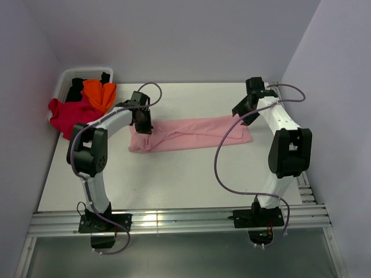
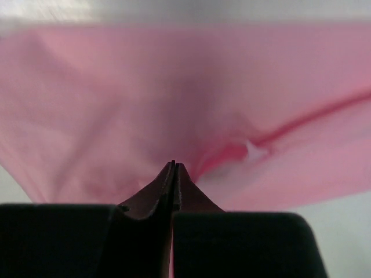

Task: Fold and stack the t-shirts
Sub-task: Fold the other side of the tshirt into a rectangle

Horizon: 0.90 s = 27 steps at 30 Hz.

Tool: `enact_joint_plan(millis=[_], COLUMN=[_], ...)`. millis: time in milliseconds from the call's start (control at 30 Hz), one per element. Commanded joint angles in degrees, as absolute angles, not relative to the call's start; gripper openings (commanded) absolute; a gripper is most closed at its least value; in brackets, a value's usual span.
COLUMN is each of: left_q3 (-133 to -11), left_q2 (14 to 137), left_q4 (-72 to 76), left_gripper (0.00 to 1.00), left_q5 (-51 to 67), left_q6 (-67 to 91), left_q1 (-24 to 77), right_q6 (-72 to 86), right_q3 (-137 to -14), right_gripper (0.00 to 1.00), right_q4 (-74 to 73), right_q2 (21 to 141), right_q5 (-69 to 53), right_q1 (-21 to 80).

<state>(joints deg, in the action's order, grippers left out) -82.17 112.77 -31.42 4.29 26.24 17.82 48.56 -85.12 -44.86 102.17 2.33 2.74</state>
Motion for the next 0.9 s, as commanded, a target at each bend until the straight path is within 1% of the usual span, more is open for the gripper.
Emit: enact_joint_plan(millis=[0,200,300,400,500,600,633,667,700,733,767,800,833,867], left_q3=[-76.67,-69.8,-69.0,-69.78,-74.08,-81.01,-82.95,-85.93,-86.91,-87.71,-89.11,-89.56,-90.0,-91.22], left_q2=[104.69,99.85,96.51,93.17,93.25,99.12,102.88,104.49,105.89,108.08,108.98,109.77,111.43,112.4], left_q4=[-32.34,-31.73,-30.94,-31.29,-32.25,-35.4,-36.55,-37.43,-37.96,-38.58,-38.84,-38.93,-38.59,-38.67], left_gripper=[0.07,0.05,0.06,0.06,0.08,0.09,0.09,0.1,0.11,0.19,0.21,0.24,0.3,0.31], left_q5=[5.63,6.94,11.06,10.72,6.86,4.75,4.14,3.7,3.43,3.25,2.73,2.2,2.46,2.63], left_q6=[26.81,27.77,26.64,26.01,26.37,26.63,27.24,27.68,28.12,29.08,29.35,29.53,29.62,29.71], left_q1=[20.73,23.2,25.22,27.24,26.02,21.9,20.41,17.35,15.75,13.99,10.93,9.59,8.36,6.44], right_q6=[49.48,49.83,49.48,49.04,48.52,48.43,48.17,48.16,47.82,47.29,47.02,46.67,45.97,45.53], right_q3=[-83.76,-85.33,-87.01,-88.41,-89.56,-90.79,-91.05,-91.84,-92.19,-92.55,-92.98,-93.08,-93.25,-93.43], right_gripper=[0.59,0.57,0.56,0.56,0.56,0.55,0.56,0.55,0.56,0.56,0.57,0.62,0.66,0.71], right_q4=[-42.72,-42.45,-42.8,-43.15,-43.07,-43.24,-43.33,-43.94,-44.21,-44.3,-44.82,-45.0,-45.26,-45.35], right_q2=[103.27,105.64,106.43,106.96,107.4,108.02,108.19,108.19,108.28,108.02,107.93,107.76,107.58,107.32], right_q5=[2.55,1.14,1.23,1.23,0.44,0.26,0.26,0.26,0.26,0.26,0.26,0.26,0.26,0.26], right_q1=[2.46,2.46,2.37,2.37,2.37,2.37,2.37,2.37,2.37,2.37,2.37,2.37,2.37,2.37])
